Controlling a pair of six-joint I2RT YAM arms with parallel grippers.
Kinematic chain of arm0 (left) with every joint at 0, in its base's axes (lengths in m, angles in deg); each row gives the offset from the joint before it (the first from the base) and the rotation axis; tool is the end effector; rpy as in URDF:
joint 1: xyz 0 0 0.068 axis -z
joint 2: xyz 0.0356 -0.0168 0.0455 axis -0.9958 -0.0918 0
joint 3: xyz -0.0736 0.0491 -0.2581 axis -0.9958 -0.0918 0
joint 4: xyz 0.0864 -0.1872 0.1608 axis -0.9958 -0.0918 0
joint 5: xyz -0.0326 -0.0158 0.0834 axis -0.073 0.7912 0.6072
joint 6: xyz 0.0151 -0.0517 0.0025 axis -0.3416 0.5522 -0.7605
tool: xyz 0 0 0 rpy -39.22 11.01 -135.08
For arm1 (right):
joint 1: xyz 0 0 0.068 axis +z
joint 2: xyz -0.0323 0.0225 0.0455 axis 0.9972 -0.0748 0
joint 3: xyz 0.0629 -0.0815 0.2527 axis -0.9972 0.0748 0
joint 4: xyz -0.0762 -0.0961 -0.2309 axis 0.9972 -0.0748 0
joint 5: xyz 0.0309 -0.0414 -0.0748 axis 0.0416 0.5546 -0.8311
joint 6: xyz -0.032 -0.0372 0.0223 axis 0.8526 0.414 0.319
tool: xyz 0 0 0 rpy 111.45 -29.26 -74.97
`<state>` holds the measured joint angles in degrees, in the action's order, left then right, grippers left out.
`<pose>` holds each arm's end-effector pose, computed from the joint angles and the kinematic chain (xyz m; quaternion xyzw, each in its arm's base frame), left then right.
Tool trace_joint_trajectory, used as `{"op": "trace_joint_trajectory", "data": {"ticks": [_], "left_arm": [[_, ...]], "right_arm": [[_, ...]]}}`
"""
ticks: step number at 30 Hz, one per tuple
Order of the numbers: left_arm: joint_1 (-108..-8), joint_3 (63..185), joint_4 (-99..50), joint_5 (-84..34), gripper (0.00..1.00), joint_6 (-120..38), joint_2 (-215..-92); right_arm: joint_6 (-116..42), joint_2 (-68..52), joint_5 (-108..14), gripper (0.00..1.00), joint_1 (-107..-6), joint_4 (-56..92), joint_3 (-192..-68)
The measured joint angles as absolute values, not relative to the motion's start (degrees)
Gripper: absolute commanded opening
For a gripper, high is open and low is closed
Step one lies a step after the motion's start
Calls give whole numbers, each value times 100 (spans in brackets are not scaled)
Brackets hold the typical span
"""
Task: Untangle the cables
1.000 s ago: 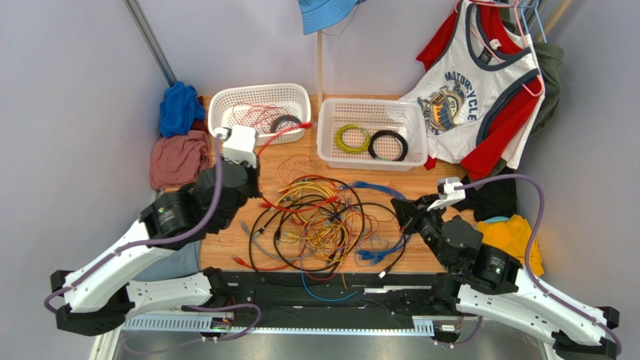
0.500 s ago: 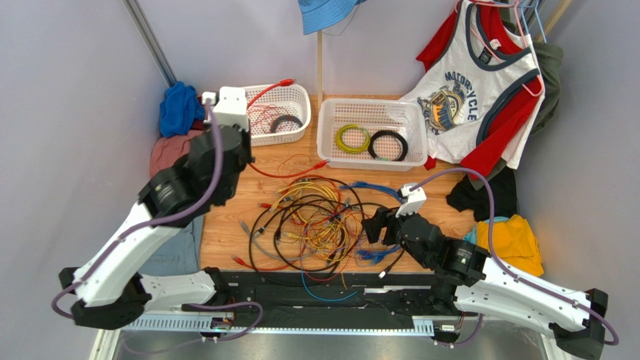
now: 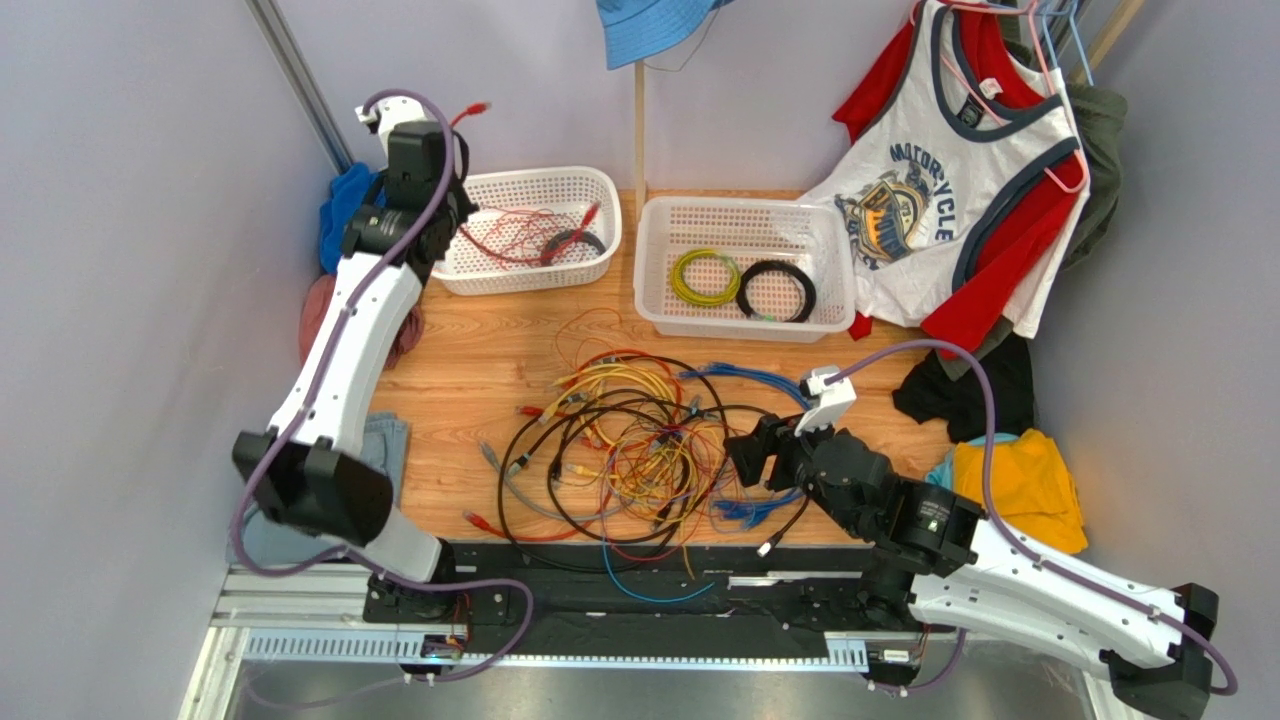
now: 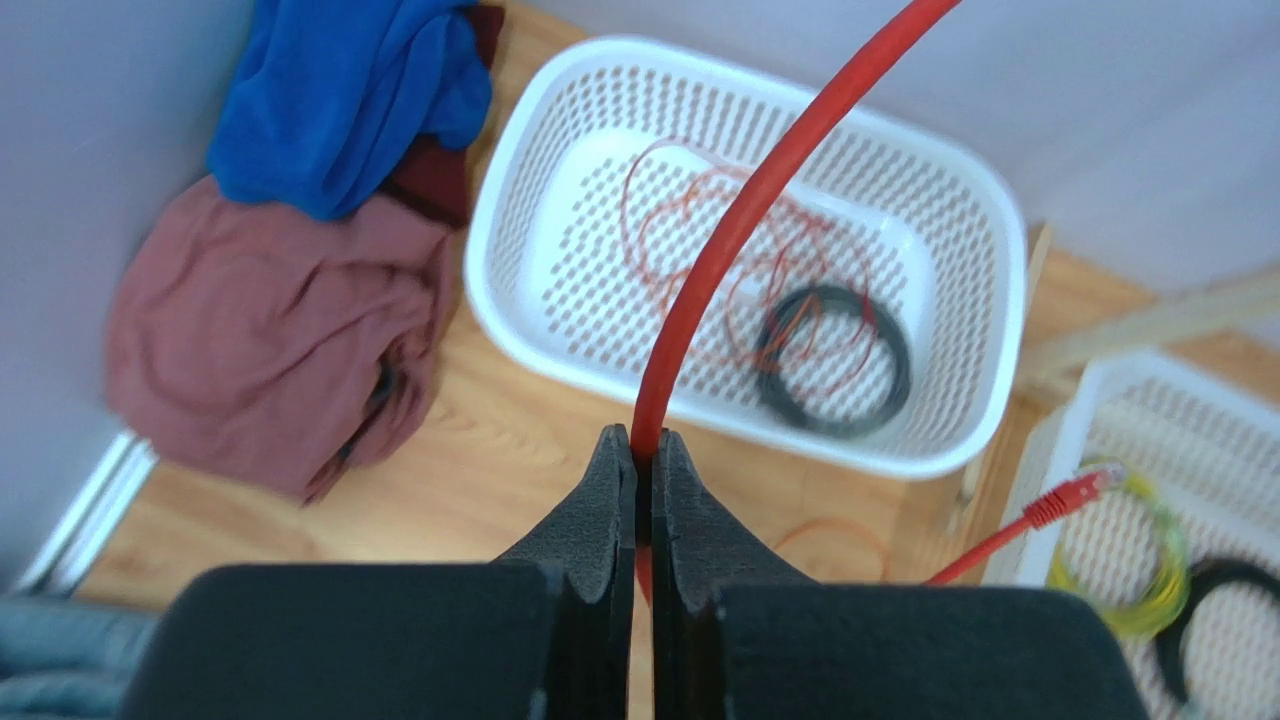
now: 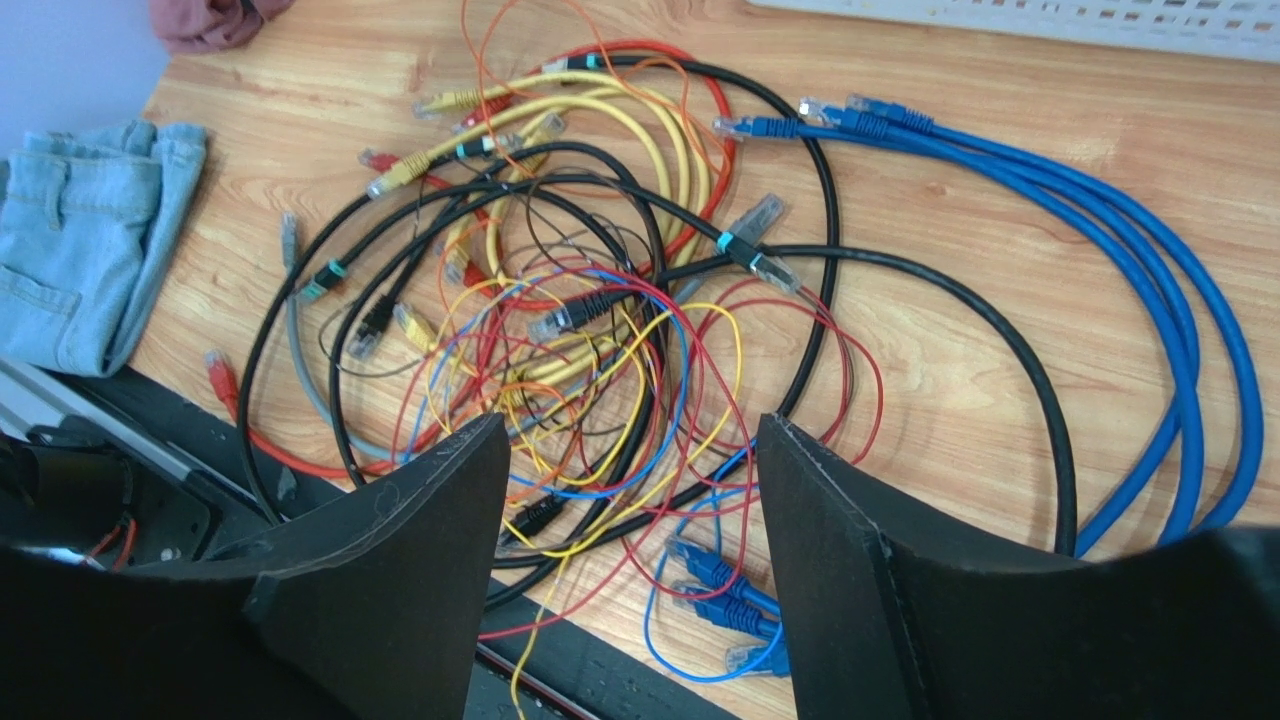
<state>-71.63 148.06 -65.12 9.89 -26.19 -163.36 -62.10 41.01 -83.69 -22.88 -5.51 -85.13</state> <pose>0.3181 -0.0576 0.4312 -0.2119 0.8145 0.0185 0.5397 0.0781 0.1146 0.2627 -0.0915 0.8252 0.2379 0.5040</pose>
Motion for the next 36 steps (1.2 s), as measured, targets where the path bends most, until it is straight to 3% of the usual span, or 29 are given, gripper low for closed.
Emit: {"op": "trace_joint_trajectory", "data": {"ticks": [6,7,8,12,14,19,27,32,36], "left_arm": [[-7537,16023,-5944,530,0,-2335,-17962],[-7556,16240,-5863,447,4,-2313,-18253],[-7572,16463,-5810,417,35,-2289,-18570],[-7607,17250,-5780,495,69,-2184,-19680],[-7622,17409,-5826,640,97,-2092,-20004],[-7687,16679,-5557,996,98,-1942,-19735],[-7510,14030,-4962,869,98,-1561,-16730],[-5980,12076,-4392,1149,99,-1314,-14387],[-4947,10644,-4501,1039,99,-1008,-13300]], "right_arm": [[-6017,4055,-8301,64,-2288,-284,-8285],[-5961,4022,-8312,64,-2288,-249,-8285],[-5917,4005,-8325,64,-2288,-221,-8285],[-5783,3928,-8391,63,-2288,-151,-8285],[-5759,3919,-8395,63,-2290,-142,-8285],[-5755,3917,-8397,63,-2288,-107,-8285],[-5827,4075,-8371,62,-2288,-81,-8279],[-5939,4099,-8192,61,-2290,-70,-8279],[-6048,3985,-7991,61,-2290,-70,-8279]]}}
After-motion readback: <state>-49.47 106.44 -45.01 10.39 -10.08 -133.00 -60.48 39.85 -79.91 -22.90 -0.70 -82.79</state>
